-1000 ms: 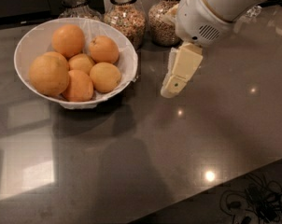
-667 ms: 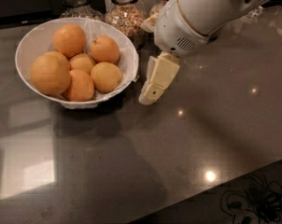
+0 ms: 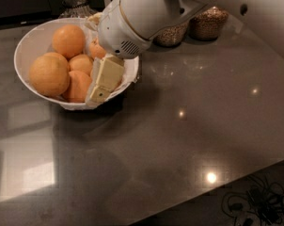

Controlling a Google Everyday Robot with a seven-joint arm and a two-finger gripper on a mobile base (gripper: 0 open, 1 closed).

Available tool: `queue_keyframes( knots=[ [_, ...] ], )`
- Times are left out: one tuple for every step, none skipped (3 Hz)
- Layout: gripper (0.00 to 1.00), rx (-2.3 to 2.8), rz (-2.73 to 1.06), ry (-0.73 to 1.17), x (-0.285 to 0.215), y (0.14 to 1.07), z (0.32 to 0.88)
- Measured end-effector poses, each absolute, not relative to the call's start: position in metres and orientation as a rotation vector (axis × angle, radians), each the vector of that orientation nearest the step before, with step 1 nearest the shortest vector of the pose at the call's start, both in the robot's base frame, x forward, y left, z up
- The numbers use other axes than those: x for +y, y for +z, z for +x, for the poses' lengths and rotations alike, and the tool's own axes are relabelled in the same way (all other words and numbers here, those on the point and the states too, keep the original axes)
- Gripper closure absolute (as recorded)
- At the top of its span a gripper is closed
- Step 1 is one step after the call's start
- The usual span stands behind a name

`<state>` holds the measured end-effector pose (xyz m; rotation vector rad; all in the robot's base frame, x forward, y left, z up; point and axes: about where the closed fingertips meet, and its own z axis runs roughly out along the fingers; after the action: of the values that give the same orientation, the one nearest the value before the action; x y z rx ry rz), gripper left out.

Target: Pick orange from white bowl

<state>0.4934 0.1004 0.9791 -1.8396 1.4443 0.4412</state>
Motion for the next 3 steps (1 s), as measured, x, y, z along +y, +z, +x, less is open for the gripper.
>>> queue_keyframes(
  knots=[
    [0.00, 1.444, -1.840, 0.441, 0.101, 0.979, 0.493],
    [0.00, 1.407, -1.820, 0.475, 0.115, 0.978, 0.492],
    [0.00, 1.373, -1.812, 0.551, 0.143, 0.972, 0.490]
  ],
)
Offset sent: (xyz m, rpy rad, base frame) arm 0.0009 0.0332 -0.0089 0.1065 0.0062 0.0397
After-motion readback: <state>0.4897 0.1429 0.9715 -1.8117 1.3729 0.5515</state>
